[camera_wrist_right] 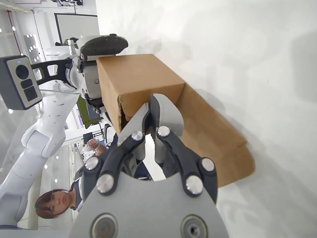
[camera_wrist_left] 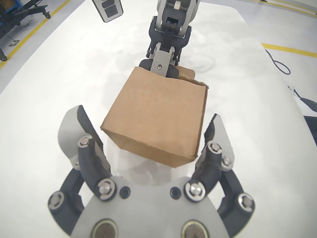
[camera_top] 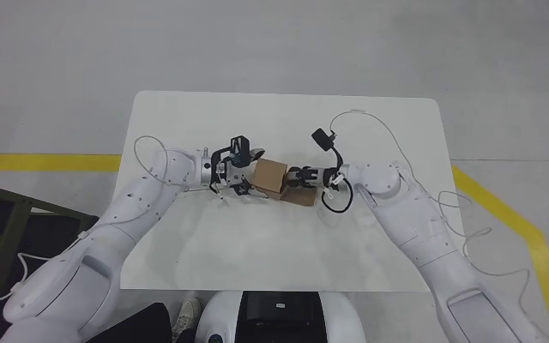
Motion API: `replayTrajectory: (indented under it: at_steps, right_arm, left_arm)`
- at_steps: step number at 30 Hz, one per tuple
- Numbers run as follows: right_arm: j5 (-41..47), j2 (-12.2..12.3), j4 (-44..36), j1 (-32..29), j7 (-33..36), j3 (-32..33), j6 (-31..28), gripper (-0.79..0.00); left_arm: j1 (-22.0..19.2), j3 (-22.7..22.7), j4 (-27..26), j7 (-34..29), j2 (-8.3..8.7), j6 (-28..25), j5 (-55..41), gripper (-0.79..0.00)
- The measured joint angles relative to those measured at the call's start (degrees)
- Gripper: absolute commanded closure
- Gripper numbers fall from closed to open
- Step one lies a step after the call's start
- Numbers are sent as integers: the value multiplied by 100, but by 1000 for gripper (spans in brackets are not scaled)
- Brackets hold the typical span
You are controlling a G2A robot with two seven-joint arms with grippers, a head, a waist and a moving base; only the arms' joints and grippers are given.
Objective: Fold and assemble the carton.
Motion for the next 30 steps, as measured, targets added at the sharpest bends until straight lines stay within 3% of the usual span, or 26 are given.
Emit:
replayTrajectory:
  at_steps: [20,30]
  right_arm:
    - [72,-35,74,80,-72,59,-78,0]
    - [-99,219,-313,-239,79,725,47,0]
  left_arm:
    - [48,275,1,174,-94,-85,91,-785]
    - [142,132,-52,65,-85,-38,-13,-785]
